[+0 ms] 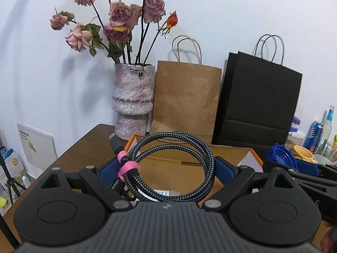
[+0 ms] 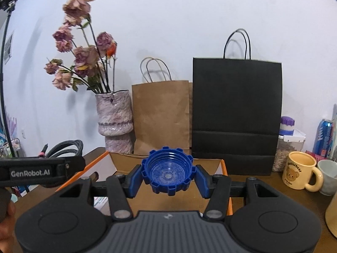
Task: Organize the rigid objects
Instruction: 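Carry the cable with the left tool while the right tool carries the blue cap into the box, then open the left tool dropping the cable while the right tool releases the blue cap in the box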
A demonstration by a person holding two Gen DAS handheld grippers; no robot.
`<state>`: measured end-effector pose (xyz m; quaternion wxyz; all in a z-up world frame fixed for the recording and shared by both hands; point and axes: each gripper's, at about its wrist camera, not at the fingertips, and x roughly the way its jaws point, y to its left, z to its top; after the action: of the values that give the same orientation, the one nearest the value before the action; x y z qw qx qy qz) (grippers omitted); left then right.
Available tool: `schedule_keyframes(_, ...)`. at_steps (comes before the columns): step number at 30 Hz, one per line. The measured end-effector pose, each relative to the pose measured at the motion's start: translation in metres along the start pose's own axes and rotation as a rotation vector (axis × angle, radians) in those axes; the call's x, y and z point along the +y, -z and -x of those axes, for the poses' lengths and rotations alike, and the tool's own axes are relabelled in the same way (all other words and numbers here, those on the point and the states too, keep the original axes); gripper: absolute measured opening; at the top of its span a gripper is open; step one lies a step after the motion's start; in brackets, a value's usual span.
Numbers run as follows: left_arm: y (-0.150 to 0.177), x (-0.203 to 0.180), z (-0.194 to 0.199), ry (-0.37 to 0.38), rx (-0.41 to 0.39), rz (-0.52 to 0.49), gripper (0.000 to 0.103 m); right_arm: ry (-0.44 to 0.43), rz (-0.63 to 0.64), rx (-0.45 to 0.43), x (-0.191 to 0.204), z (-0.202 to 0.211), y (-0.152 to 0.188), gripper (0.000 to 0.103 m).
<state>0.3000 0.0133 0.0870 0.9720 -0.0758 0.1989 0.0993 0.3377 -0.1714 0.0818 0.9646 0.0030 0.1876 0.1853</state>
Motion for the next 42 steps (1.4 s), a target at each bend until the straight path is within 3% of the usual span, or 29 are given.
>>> schedule_keyframes(16,0.013,0.007,-0.089,-0.073,0.13,-0.054,0.093,-0.006,0.014,0.159,-0.008,-0.088,0.015,0.052)
schedule_keyframes(29,0.02,0.005,-0.099,-0.071,0.18,-0.082,0.096,-0.006,0.03,0.234,-0.008,-0.105,0.036,0.053)
schedule_keyframes(31,0.02,0.006,-0.098,-0.07,0.181,-0.078,0.103,-0.004,0.029,0.239,-0.009,-0.105,0.036,0.065)
schedule_keyframes(33,0.019,0.005,-0.096,-0.077,0.162,-0.084,0.103,0.003,0.033,0.231,-0.008,-0.104,0.035,0.092)
schedule_keyframes(36,0.018,0.002,-0.095,-0.07,0.159,-0.094,0.103,0.028,0.051,0.219,-0.006,-0.103,0.034,0.102)
schedule_keyframes(42,0.017,0.001,-0.094,-0.072,0.158,-0.097,0.103,0.044,0.049,0.224,-0.007,-0.104,0.034,0.103)
